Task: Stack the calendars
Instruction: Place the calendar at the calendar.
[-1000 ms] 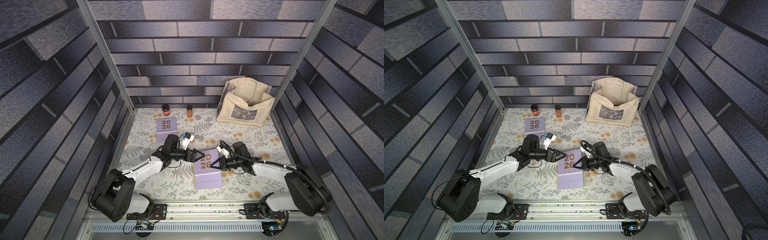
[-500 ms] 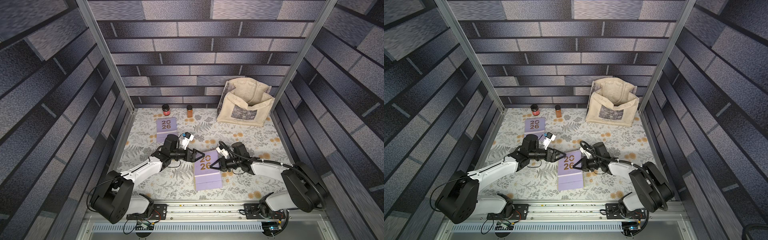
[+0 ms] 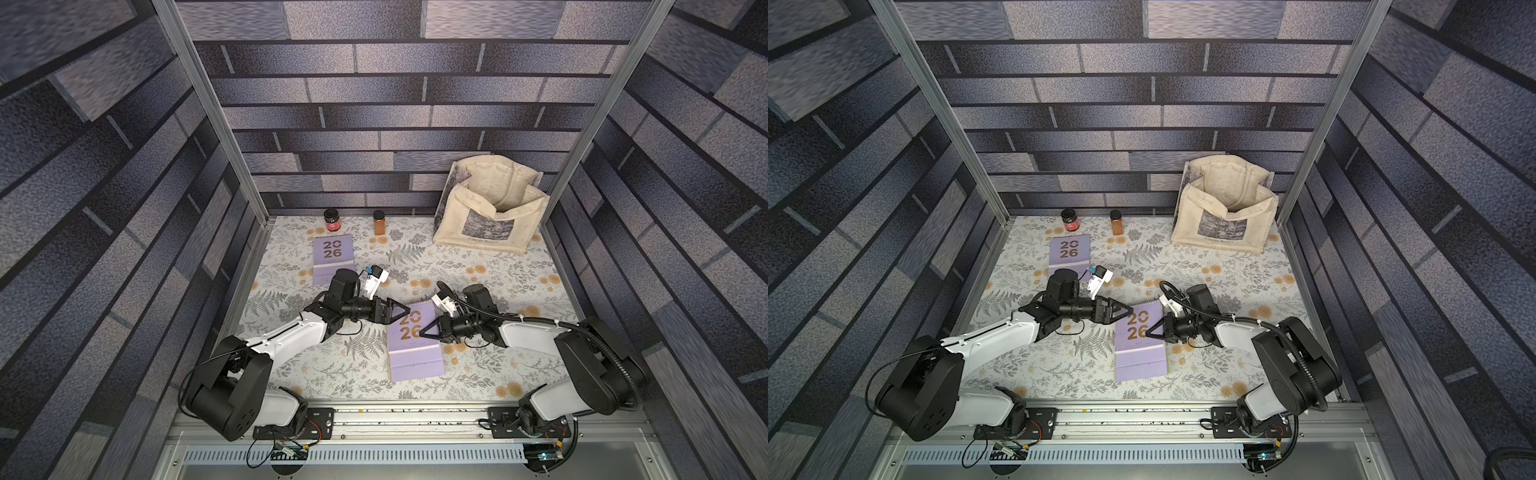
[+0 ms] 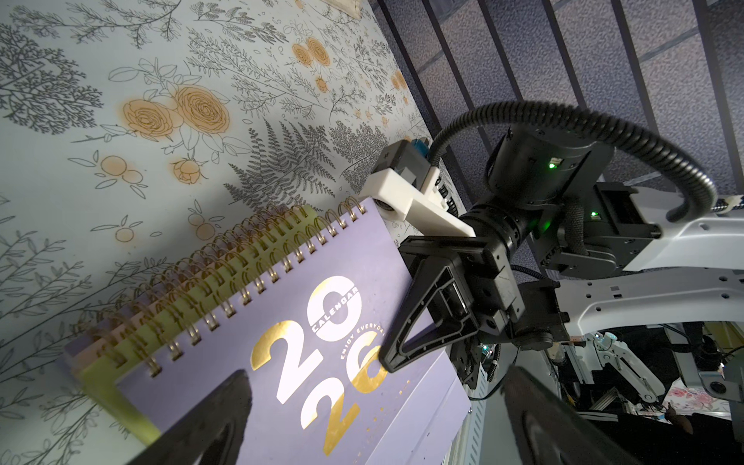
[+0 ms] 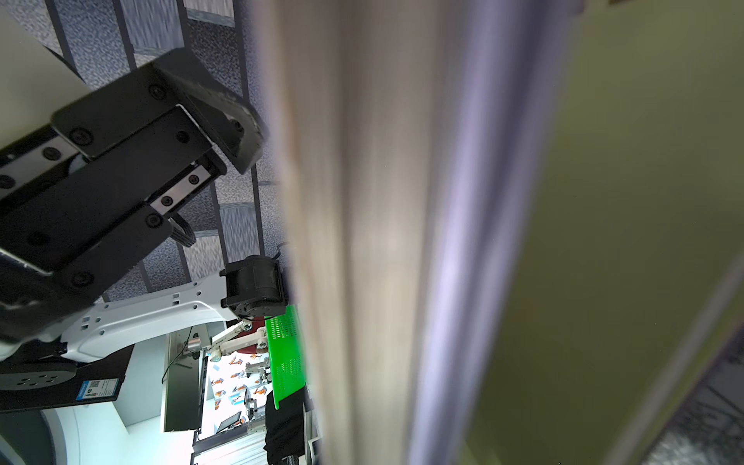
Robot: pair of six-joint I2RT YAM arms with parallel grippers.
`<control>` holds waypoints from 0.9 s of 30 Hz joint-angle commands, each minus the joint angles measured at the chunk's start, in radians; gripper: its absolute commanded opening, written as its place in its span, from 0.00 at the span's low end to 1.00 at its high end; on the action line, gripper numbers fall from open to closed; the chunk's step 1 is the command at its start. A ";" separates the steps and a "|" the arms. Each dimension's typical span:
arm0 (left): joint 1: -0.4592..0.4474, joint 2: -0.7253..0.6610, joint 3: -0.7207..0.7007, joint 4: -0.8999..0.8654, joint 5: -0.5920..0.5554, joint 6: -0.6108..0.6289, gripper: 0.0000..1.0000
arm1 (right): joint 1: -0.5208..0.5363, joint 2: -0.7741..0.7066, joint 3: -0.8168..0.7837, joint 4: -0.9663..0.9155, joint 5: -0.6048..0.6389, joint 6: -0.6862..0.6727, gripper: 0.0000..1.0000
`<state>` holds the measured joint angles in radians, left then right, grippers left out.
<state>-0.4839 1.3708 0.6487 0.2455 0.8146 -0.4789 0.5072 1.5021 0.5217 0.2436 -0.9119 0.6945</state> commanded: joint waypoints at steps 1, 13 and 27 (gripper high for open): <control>-0.005 0.021 -0.010 0.027 0.029 0.013 1.00 | -0.007 0.032 0.004 -0.049 0.069 -0.023 0.00; -0.011 0.099 -0.001 0.063 0.054 0.004 1.00 | -0.007 0.041 0.010 -0.064 0.076 -0.032 0.00; -0.021 0.156 -0.008 0.076 0.051 0.003 0.99 | -0.007 0.039 0.013 -0.083 0.092 -0.041 0.00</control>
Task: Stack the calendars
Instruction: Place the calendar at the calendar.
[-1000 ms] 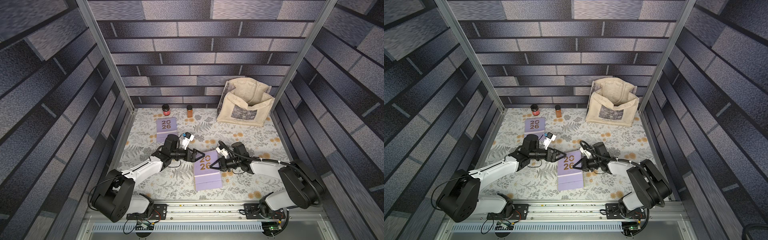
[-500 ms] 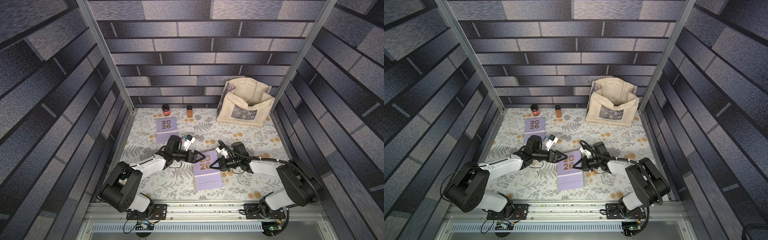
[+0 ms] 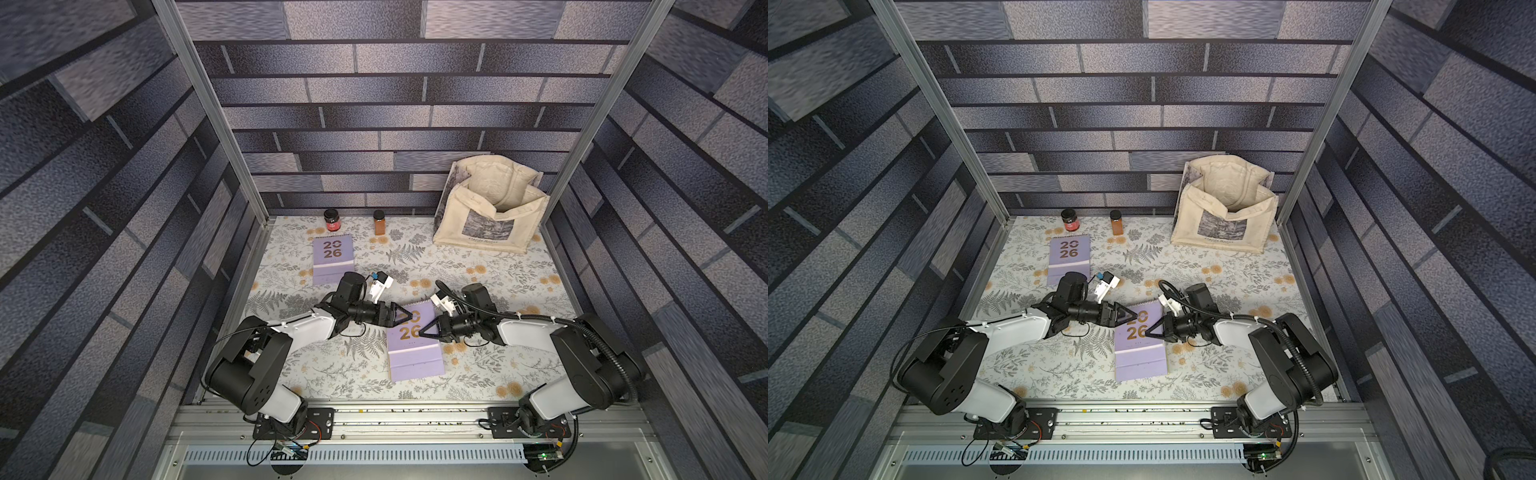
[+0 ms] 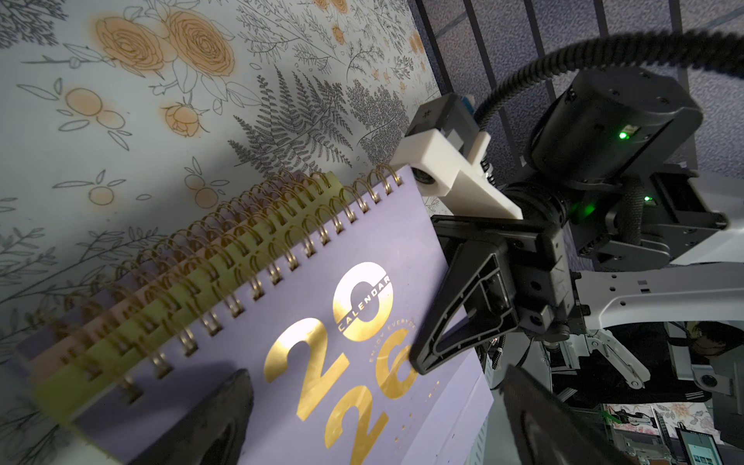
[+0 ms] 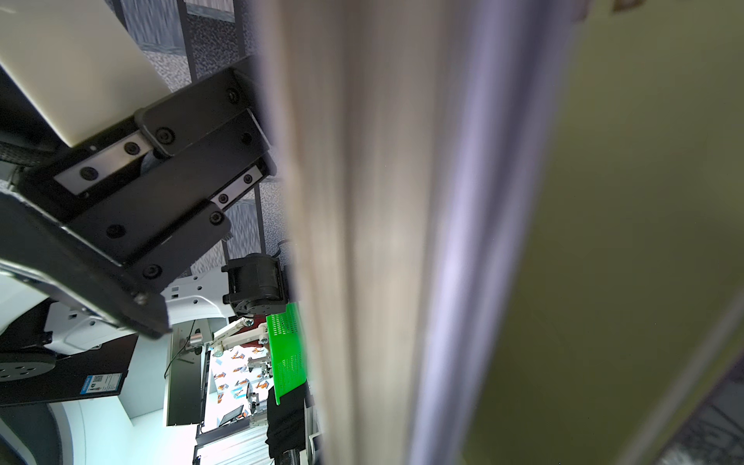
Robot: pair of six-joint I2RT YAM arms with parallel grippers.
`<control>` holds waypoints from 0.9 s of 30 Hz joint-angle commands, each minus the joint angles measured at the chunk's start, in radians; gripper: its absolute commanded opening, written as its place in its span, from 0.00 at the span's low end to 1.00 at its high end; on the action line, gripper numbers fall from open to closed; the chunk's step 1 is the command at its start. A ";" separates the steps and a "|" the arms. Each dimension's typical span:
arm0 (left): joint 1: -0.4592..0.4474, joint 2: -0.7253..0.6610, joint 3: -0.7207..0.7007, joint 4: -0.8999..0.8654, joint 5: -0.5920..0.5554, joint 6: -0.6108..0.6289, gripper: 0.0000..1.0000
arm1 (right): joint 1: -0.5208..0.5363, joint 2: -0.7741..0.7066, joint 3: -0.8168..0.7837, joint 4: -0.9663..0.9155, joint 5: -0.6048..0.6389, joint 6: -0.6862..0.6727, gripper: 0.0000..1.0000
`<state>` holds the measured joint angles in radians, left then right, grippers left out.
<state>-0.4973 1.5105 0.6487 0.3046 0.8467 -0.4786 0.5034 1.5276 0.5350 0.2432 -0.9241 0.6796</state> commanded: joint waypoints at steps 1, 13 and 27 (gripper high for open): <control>-0.008 0.022 -0.008 0.021 0.018 0.001 0.99 | -0.002 0.009 0.000 -0.088 0.108 -0.026 0.00; -0.010 0.073 -0.010 0.021 0.001 -0.003 0.97 | -0.003 -0.039 0.001 -0.157 0.145 -0.049 0.30; -0.006 0.078 -0.009 0.004 -0.018 0.005 0.96 | -0.005 -0.085 0.053 -0.329 0.249 -0.107 0.62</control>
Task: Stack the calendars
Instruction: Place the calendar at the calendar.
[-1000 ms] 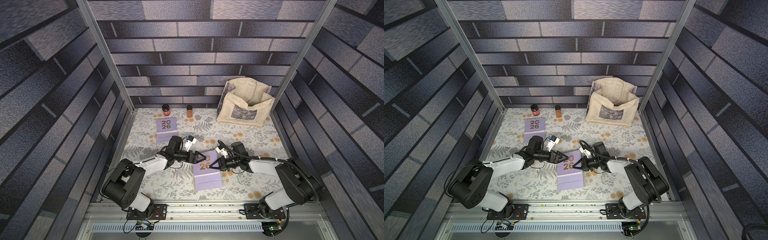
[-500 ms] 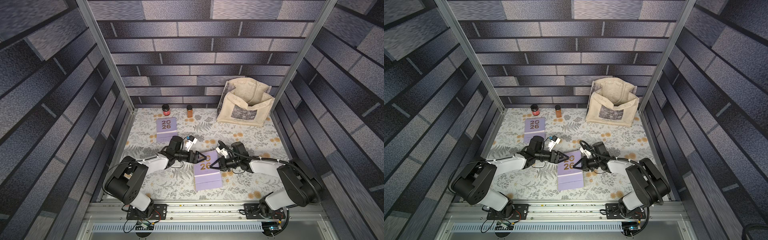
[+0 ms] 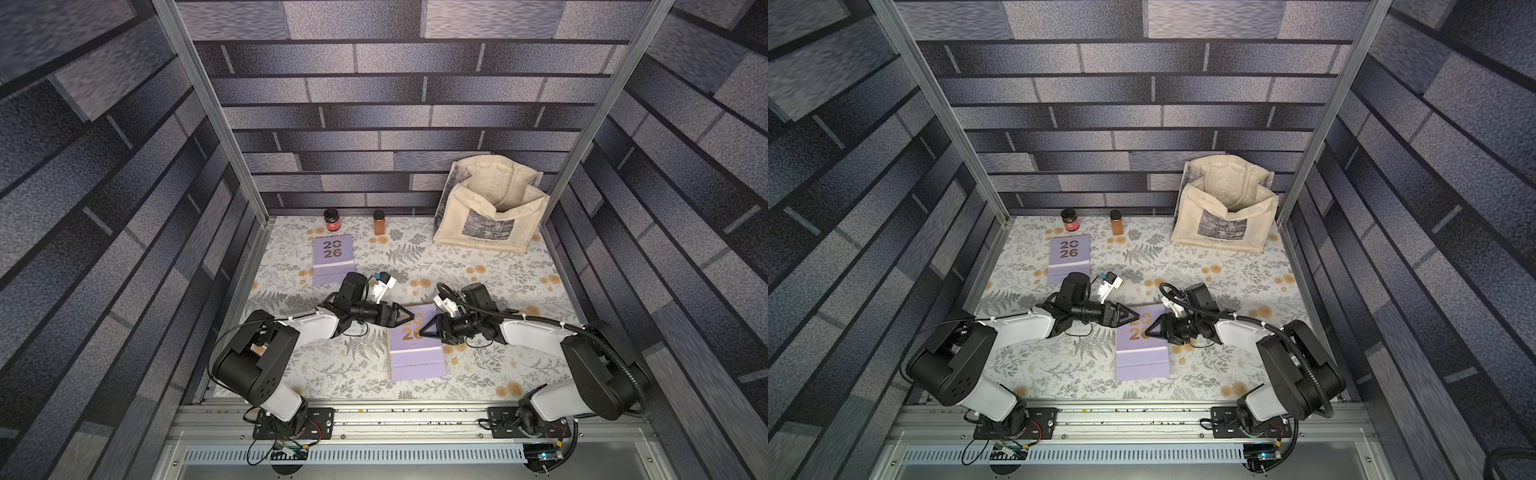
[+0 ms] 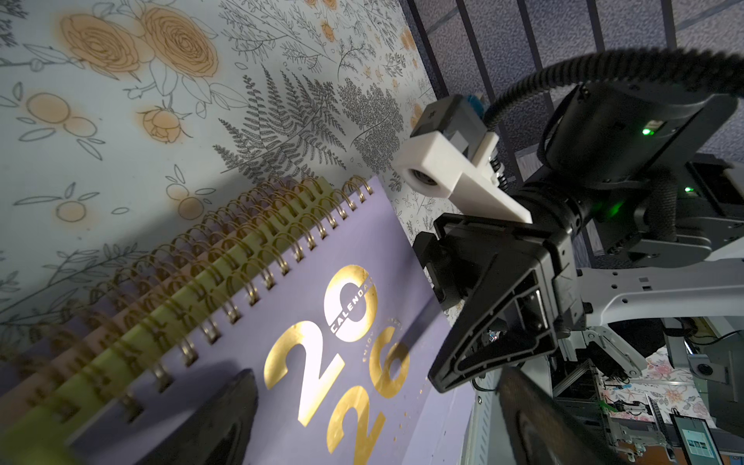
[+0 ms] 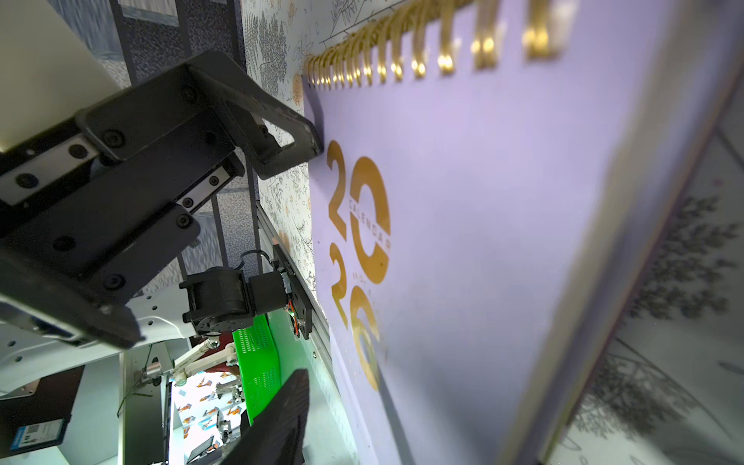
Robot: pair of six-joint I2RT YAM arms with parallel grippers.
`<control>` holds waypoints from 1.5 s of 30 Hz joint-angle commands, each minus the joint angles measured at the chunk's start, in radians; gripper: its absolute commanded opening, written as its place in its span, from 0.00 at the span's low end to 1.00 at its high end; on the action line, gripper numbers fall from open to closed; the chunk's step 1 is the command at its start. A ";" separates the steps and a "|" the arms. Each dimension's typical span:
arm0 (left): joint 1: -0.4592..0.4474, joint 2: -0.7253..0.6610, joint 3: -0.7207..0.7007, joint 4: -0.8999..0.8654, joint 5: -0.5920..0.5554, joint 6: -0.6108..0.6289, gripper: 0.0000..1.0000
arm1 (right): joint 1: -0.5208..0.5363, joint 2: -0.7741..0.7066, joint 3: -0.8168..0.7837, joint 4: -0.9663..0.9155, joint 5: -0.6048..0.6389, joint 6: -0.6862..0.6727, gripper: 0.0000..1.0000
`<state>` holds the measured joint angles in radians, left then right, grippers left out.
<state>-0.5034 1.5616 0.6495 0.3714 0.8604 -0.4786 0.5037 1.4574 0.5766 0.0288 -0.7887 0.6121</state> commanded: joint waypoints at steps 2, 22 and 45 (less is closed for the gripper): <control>0.000 0.030 -0.010 -0.063 -0.032 0.005 0.96 | -0.005 -0.031 0.021 -0.159 0.144 -0.053 0.69; 0.008 -0.091 0.034 -0.113 -0.091 0.003 0.98 | -0.002 -0.172 0.096 -0.406 0.382 -0.122 1.00; 0.148 -0.326 -0.068 -0.203 -0.269 -0.002 1.00 | 0.114 -0.048 0.221 -0.409 0.477 -0.058 1.00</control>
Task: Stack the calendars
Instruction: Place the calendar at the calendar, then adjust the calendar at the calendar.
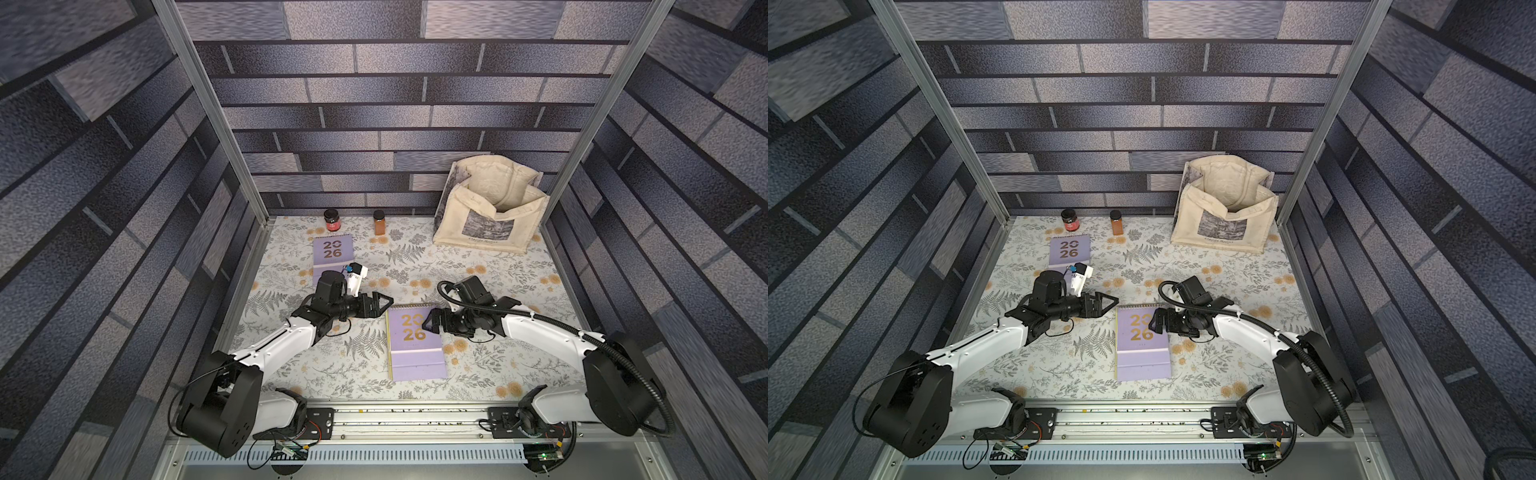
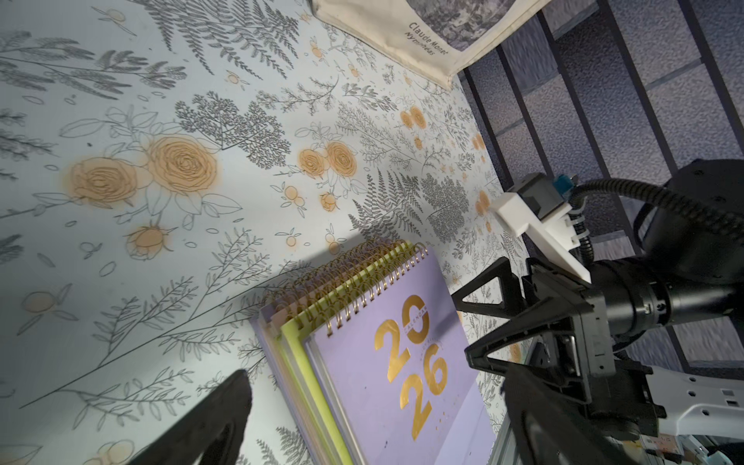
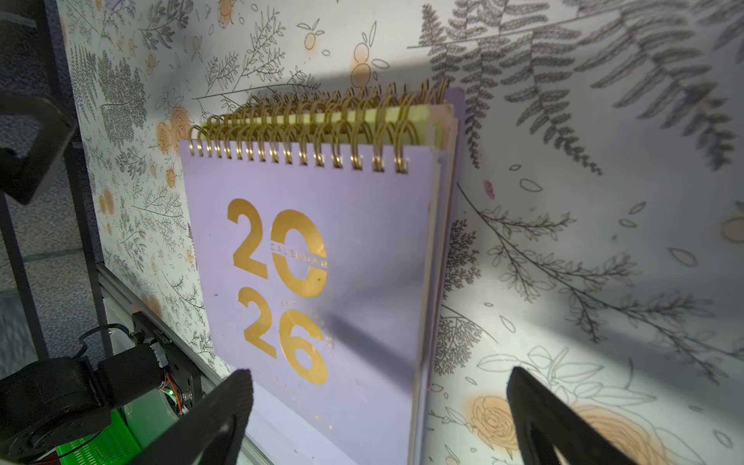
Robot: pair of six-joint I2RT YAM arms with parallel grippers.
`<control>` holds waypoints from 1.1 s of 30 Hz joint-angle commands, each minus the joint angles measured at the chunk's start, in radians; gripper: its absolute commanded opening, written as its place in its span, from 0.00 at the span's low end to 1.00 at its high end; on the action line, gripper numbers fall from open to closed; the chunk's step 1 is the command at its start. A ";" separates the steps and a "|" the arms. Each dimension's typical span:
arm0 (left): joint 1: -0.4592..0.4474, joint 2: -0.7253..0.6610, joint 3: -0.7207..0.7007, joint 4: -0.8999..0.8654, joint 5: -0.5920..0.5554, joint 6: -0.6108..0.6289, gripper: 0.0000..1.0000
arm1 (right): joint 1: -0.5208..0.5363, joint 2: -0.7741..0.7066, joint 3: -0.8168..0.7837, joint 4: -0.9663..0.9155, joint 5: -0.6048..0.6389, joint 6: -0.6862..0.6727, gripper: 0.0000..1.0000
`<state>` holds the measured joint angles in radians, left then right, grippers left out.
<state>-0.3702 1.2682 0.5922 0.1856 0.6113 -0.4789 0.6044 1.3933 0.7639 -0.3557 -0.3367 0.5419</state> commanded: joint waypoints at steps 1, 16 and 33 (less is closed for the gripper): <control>0.019 -0.036 -0.012 -0.021 -0.026 -0.001 1.00 | 0.019 0.020 0.040 -0.028 0.029 0.013 1.00; 0.049 -0.015 -0.025 -0.012 -0.022 -0.009 1.00 | 0.096 0.066 0.081 -0.037 0.057 0.056 1.00; 0.051 -0.011 -0.032 -0.003 -0.010 -0.012 1.00 | 0.125 0.084 0.124 -0.091 0.088 0.074 1.00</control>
<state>-0.3256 1.2518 0.5705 0.1860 0.5941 -0.4793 0.7162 1.4685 0.8600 -0.4042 -0.2714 0.6056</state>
